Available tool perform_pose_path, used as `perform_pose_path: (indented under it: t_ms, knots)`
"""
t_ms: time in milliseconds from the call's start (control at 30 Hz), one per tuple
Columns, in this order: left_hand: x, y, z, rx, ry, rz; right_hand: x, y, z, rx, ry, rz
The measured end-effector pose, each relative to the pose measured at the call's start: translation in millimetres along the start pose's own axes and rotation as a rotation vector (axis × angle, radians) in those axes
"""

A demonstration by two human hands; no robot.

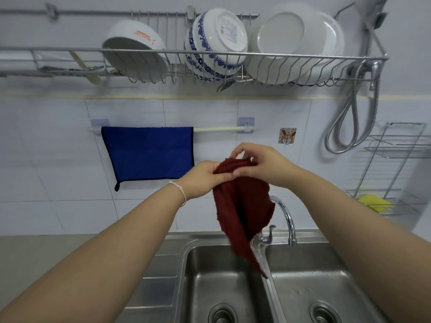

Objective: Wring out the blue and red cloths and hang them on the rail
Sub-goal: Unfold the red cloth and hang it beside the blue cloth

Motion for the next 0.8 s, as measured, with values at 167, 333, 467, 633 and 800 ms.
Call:
perform_pose_path:
  t_ms: [167,333,467,633,800]
  knots:
    - [-18.6,-12.4,4.4,-0.046,0.014,0.108,4.7,36.3,29.8,0.157,-0.346,0.237]
    - [-31.8,-11.5,8.5,-0.093,0.034,0.108,-33.4,45.1,24.5,0.27,-0.1,0.234]
    - [-51.6,-8.9,9.0,-0.096,0.099,0.205,-66.2,52.1,24.3,0.319,0.121,0.235]
    - [-69.6,-3.7,7.8,-0.029,0.212,0.169,-82.1,54.4,31.1,0.323,0.337,0.106]
    - [-59.0,-16.3,6.8,-0.062,0.099,-0.039,-80.5,54.3,32.4,0.305,0.417,0.021]
Point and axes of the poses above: each hand's wrist, its own z-axis away from the middle knuckle, its own x-axis out of the palm, y = z × x, the point moved 7 cm from there along -z, towards the middle knuckle, and after that the axes turned 13 degrees about -x, right-handed, at the moved point
